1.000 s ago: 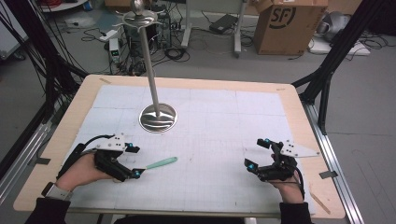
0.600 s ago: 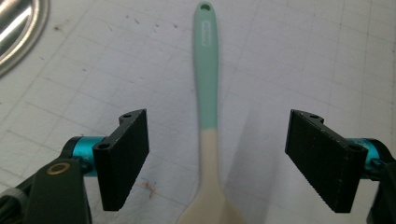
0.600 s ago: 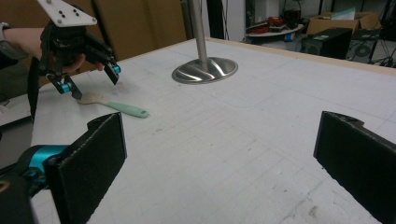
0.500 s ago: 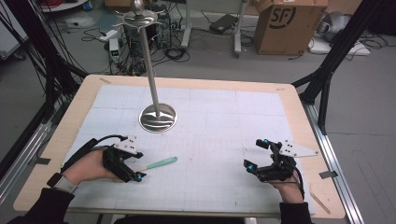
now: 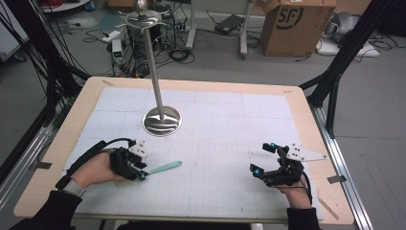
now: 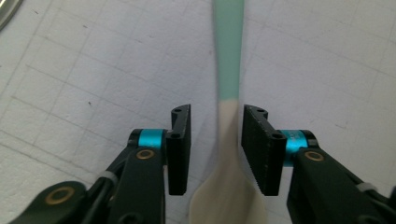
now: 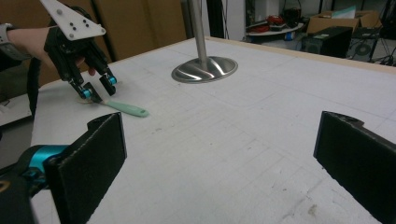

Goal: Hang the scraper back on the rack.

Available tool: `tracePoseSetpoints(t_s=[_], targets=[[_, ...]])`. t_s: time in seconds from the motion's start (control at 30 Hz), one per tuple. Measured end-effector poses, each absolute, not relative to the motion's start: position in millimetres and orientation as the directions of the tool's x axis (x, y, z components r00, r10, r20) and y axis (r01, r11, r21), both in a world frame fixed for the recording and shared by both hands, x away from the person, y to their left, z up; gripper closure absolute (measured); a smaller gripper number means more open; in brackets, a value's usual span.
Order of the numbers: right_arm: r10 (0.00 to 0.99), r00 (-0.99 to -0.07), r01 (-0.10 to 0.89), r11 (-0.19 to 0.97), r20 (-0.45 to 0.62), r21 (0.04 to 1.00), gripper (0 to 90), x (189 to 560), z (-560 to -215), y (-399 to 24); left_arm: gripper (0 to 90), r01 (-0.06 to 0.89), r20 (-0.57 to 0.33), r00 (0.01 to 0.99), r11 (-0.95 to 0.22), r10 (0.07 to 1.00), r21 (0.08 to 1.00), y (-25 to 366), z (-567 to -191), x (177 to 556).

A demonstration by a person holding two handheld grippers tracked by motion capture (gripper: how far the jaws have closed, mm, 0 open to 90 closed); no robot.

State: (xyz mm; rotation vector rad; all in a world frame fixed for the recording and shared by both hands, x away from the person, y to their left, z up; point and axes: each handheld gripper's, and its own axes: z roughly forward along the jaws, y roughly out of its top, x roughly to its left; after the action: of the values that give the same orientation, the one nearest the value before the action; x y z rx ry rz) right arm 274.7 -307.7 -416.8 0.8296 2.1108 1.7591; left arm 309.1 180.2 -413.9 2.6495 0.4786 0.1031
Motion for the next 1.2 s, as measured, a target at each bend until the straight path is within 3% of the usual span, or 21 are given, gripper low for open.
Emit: tracePoseSetpoints(t_s=[0.27, 0.6, 0.7, 1.2], targets=[[0.581, -0.8, 0.253, 0.098, 0.151, 0.962, 1.5, 274.8, -416.9, -307.7, 68.3, 0.315, -0.027, 0.942, -0.855, 0.334, 0.412, 178.0, -414.5, 311.9], [0.579, -0.802, 0.255, 0.108, 0.148, 0.961, 1.5, 274.9, -417.8, -305.8, 75.7, 0.283, -0.021, 0.957, -0.91, 0.29, 0.302, 163.9, -410.5, 315.7], [0.578, -0.803, 0.256, 0.112, 0.147, 0.96, 1.5, 275.2, -418.3, -305.1, 79.7, 0.29, -0.026, 0.955, -0.908, 0.296, 0.303, 163.8, -410.7, 316.7], [0.58, -0.803, 0.255, 0.125, 0.138, 0.959, 1.5, 275.2, -418.4, -304.8, 80.5, 0.291, 0.061, 0.939, -0.879, 0.337, 0.377, 171.1, -410.2, 302.7]])
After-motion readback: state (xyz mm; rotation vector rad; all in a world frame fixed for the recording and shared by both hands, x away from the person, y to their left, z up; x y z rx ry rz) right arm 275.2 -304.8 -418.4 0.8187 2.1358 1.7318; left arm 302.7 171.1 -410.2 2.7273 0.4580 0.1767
